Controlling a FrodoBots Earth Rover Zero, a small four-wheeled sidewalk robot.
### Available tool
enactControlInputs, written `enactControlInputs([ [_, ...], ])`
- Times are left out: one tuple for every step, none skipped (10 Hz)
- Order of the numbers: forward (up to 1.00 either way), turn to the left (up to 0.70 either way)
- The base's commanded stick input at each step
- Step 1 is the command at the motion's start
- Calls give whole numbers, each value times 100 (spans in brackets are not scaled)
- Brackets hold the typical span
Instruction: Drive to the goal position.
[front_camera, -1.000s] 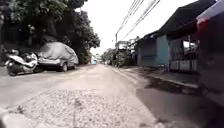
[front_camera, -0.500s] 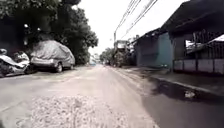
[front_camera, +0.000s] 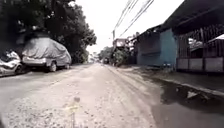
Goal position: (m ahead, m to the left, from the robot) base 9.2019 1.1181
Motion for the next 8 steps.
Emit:
enactControlInputs([
  [100, 0],
  [100, 0],
  [100, 0],
  [100, 0],
  [100, 0],
  [100, 0],
  [100, 0],
  [100, 0],
])
